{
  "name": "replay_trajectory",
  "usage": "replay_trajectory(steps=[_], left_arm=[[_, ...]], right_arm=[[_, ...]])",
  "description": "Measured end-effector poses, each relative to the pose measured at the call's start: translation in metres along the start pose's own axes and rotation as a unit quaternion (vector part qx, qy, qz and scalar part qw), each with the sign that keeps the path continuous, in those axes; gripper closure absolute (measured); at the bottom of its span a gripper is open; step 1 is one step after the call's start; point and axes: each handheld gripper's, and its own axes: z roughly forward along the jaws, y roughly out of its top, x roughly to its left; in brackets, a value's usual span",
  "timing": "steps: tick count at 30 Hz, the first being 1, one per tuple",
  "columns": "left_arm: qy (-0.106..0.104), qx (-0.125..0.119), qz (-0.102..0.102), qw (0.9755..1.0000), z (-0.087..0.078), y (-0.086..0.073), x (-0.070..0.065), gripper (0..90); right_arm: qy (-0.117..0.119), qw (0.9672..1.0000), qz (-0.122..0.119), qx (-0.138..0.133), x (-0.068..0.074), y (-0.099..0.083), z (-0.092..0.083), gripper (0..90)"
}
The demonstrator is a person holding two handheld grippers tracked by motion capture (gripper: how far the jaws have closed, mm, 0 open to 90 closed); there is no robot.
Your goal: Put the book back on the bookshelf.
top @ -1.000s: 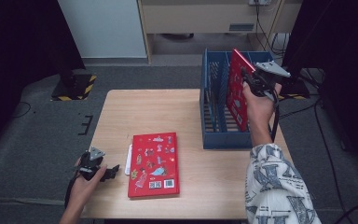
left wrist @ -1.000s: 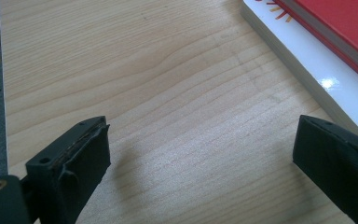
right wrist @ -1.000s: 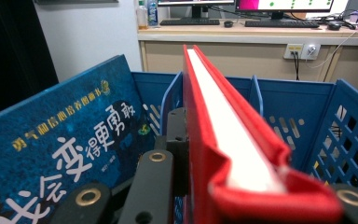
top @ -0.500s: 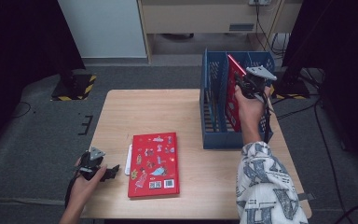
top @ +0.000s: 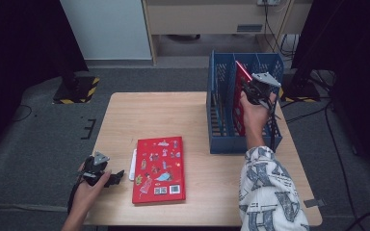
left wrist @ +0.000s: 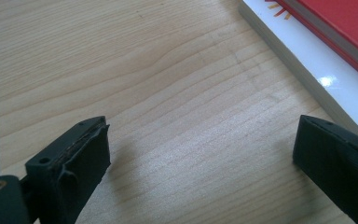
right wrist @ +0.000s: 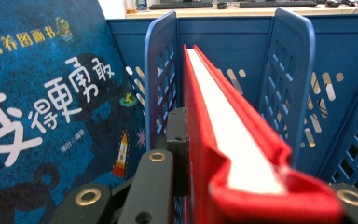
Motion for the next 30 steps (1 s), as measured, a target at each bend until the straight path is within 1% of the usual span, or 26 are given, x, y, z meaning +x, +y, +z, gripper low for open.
replay_trajectory(steps=[3, 6, 9, 12, 14, 22, 25, 29, 30], left_arm=[[-0.001, 0.000, 0.001, 1.0000, 0.000, 0.000, 0.000, 2.9], [-0.001, -0.001, 0.000, 1.0000, -0.001, 0.000, 0.000, 2.9], [-0.001, -0.001, -0.001, 1.0000, -0.001, 0.000, 0.000, 2.9], [-0.001, 0.001, 0.000, 1.0000, -0.001, 0.000, 0.000, 3.0], [-0.001, 0.000, -0.001, 1.0000, -0.001, 0.000, 0.000, 2.9], [0.002, -0.002, -0.002, 1.0000, -0.003, 0.000, 0.001, 3.0], [0.003, -0.001, -0.001, 1.0000, -0.003, 0.000, 0.002, 2.9], [0.004, -0.001, -0.001, 1.0000, -0.003, 0.000, 0.002, 2.9], [0.004, -0.001, -0.001, 1.0000, -0.004, 0.000, 0.002, 2.9]], right_arm=[[0.003, 1.0000, 0.007, 0.000, -0.002, -0.002, -0.002, 79.6], [0.003, 1.0000, 0.007, 0.000, -0.003, -0.002, -0.003, 79.6], [0.003, 1.0000, 0.005, 0.002, -0.002, -0.004, -0.006, 79.4], [0.006, 0.9999, -0.011, 0.011, 0.001, -0.004, -0.009, 79.3], [0.007, 0.9997, -0.016, 0.016, 0.003, -0.006, -0.012, 79.2], [0.004, 0.9994, -0.013, 0.031, 0.003, -0.010, -0.022, 79.0], [0.000, 0.9994, -0.010, 0.034, 0.001, -0.012, -0.025, 78.8], [-0.002, 0.9990, -0.013, 0.042, 0.002, -0.012, -0.027, 78.6], [-0.003, 0.9989, -0.018, 0.044, 0.003, -0.012, -0.028, 78.5]])
